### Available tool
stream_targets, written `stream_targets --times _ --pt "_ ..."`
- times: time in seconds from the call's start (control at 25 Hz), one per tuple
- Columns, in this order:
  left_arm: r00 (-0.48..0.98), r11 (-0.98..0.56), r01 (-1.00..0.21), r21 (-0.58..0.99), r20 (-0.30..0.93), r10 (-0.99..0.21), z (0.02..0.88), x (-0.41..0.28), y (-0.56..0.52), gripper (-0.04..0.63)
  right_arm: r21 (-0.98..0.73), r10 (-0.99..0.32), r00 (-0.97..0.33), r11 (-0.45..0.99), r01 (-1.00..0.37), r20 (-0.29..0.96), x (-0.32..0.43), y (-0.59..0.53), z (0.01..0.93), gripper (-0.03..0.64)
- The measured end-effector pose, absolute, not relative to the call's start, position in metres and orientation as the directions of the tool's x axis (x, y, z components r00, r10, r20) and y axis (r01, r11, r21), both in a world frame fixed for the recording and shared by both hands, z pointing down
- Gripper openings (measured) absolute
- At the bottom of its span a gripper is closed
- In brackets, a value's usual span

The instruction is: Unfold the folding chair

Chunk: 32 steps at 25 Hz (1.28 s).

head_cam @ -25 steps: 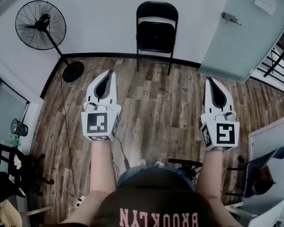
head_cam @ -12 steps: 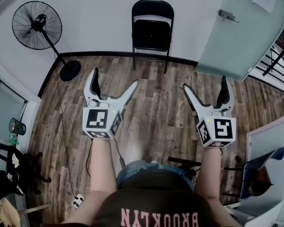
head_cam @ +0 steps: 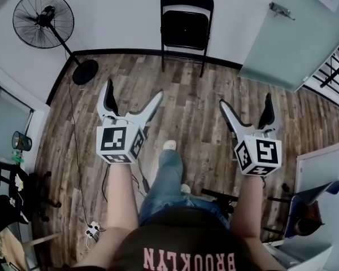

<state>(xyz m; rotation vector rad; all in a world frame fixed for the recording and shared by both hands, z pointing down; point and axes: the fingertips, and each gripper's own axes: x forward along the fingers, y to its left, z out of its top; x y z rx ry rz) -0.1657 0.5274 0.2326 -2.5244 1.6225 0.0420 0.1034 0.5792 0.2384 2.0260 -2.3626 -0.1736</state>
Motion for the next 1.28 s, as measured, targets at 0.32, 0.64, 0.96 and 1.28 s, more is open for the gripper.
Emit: stream_targets --times 0.32,0.64,0.96,1.28 --pt "0.403 -0.387 -0.909 -0.156 -0.086 -0.911 0.243 -0.176 0.457 0.571 0.137 -0.974 -0.228 0.226 -0.964 0.0 0.084 0.509 0.252 0.571" --pt "0.424 -0.415 -0.901 -0.125 -0.055 -0.904 0.258 -0.168 0.33 0.571 0.181 -0.979 -0.201 0.203 -0.962 0.034 0.093 0.39 0.255 0.571" --pt "0.46 -0.456 -0.885 -0.098 -0.034 -0.887 0.261 -0.159 0.203 0.569 0.17 -0.983 -0.164 0.175 -0.97 0.081 0.1 0.27 0.258 0.569" --pt "0.46 -0.454 -0.884 -0.11 -0.043 -0.887 0.247 -0.167 0.101 0.569 0.169 -0.993 -0.106 0.114 -0.979 0.058 0.098 0.178 0.243 0.569"
